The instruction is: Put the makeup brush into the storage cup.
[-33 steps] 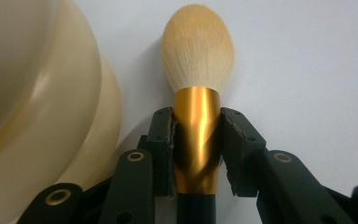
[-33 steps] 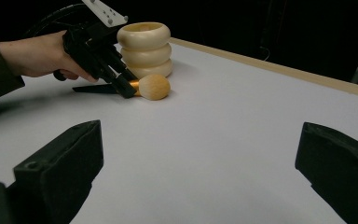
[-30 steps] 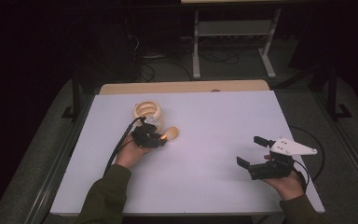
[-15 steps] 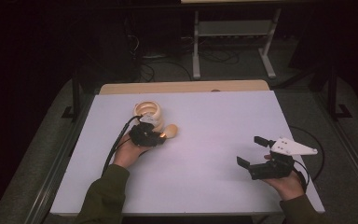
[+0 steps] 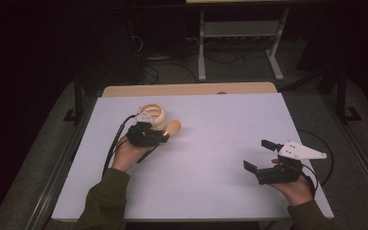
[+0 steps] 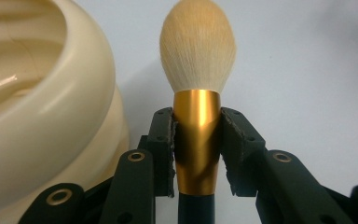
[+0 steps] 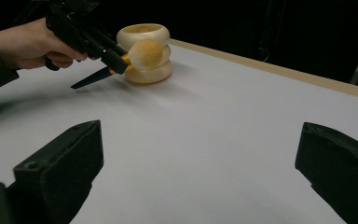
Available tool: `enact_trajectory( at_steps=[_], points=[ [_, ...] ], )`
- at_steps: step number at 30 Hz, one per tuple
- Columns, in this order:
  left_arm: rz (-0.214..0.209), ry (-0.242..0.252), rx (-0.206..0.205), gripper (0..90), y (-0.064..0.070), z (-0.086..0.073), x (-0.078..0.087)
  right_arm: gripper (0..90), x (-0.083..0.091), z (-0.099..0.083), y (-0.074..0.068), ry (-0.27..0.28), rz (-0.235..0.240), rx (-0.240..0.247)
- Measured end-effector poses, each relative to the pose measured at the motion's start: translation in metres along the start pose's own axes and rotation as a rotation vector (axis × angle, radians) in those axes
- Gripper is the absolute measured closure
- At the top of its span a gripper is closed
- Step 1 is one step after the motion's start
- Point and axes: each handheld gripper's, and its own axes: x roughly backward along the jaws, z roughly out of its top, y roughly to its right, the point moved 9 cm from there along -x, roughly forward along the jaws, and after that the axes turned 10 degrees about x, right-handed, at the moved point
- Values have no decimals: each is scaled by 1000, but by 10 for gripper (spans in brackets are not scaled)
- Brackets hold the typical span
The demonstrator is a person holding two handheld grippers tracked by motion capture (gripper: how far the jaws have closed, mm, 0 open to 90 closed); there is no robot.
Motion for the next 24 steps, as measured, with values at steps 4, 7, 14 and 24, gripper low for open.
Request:
enact_trajectory(
  at_steps=[4, 7, 14, 24],
  points=[
    [-18, 26, 21, 669, 2, 3, 5, 3, 0, 0, 0, 0, 0, 0],
    [-32, 55, 26, 670, 4, 8, 12, 3, 0, 0, 0, 0, 0, -1],
    [-54, 100, 28, 669, 6, 14, 22, 3, 0, 0, 0, 0, 0, -2],
    [-80, 164, 52, 669, 5, 22, 38, 3, 0, 0, 0, 0, 0, -3]
  ],
)
